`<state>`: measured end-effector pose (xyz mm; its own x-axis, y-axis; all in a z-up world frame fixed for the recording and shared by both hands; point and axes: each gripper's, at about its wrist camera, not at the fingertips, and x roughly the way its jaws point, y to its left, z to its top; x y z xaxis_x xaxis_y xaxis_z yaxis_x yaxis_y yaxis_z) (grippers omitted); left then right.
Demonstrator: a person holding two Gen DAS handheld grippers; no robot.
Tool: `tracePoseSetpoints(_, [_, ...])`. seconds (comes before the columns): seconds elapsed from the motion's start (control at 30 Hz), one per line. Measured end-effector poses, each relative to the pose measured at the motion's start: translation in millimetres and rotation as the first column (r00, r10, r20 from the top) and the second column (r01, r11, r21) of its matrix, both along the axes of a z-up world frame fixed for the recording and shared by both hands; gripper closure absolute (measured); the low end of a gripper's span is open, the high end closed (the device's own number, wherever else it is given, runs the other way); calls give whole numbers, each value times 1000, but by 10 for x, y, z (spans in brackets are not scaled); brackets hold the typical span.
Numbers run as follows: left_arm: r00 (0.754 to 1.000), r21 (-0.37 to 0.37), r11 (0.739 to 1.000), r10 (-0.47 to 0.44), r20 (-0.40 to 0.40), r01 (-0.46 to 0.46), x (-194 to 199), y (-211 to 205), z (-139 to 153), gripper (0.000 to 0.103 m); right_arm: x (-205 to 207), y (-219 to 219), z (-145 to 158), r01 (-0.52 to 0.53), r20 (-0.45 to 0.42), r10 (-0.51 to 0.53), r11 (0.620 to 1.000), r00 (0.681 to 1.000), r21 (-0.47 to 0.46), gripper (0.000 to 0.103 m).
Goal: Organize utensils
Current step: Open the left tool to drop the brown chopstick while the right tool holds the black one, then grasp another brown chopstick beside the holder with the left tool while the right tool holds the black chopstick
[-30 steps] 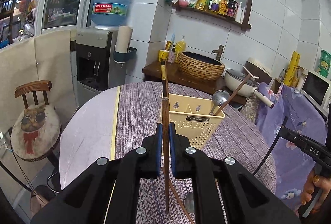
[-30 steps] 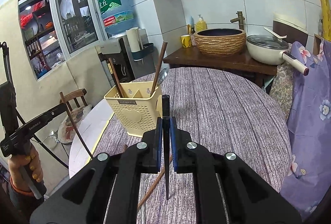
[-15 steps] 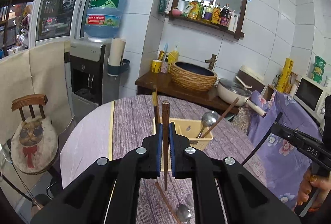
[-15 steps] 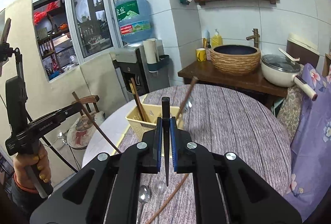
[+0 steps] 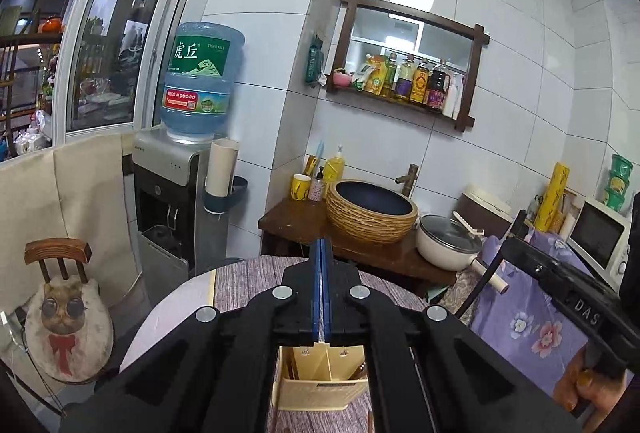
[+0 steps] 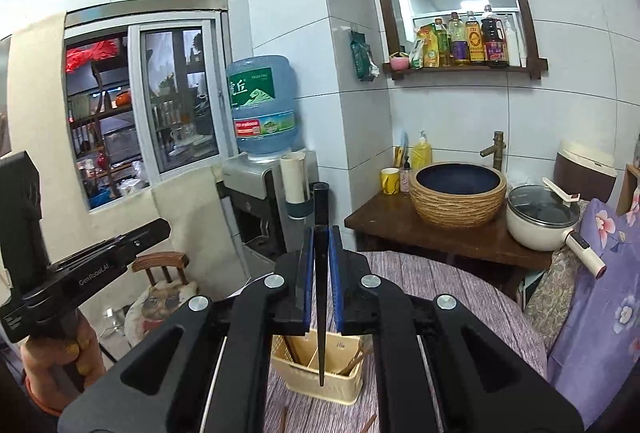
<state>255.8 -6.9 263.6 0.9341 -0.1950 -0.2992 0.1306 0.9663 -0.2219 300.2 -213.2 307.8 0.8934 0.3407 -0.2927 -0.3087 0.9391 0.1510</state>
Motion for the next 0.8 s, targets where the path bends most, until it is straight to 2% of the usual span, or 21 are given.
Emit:
tracePoseSetpoints(0.17, [997, 23, 999, 34, -72, -32, 80, 114, -419, 101, 153, 4, -231, 5, -64, -4, 1000, 998, 14, 95])
tracePoseSetpoints(0.27, [984, 31, 999, 41, -173, -36, 199, 287, -774, 101, 174, -10, -366, -12, -90, 14, 1000, 996, 26, 95])
tracePoseSetpoints(0.33, [967, 61, 994, 105, -234, -93, 296, 434, -1047, 98, 155, -21, -436, -19, -100, 23, 999, 995, 35, 95])
tracePoseSetpoints(0.37, [954, 94, 989, 133, -268, -111, 362, 498, -1192, 90, 130, -25, -461, -29, -98, 33, 999, 995, 38, 95])
tracePoseSetpoints(0.4, [941, 115, 987, 145, -306, -115, 442, 550, -1306, 68, 105, -27, -468, -33, -92, 37, 999, 995, 41, 95])
tracePoseSetpoints(0.47, [909, 138, 982, 170, -380, -126, 548, 657, -1577, 48, 14, -47, -479, -44, -79, 48, 998, 996, 50, 95])
tracePoseSetpoints(0.53, [879, 159, 976, 203, -432, -147, 615, 740, -1871, 48, -61, -33, -489, -58, -68, 61, 997, 996, 49, 95])
tracePoseSetpoints(0.67, [825, 162, 981, 178, -537, -106, 788, 713, -2344, 57, -214, -8, -459, -73, -32, 74, 997, 997, 33, 95])
tracePoseSetpoints(0.8, [792, 152, 983, 175, -585, -105, 978, 657, -2687, 67, -294, 23, -443, -82, -20, 82, 996, 996, 21, 95])
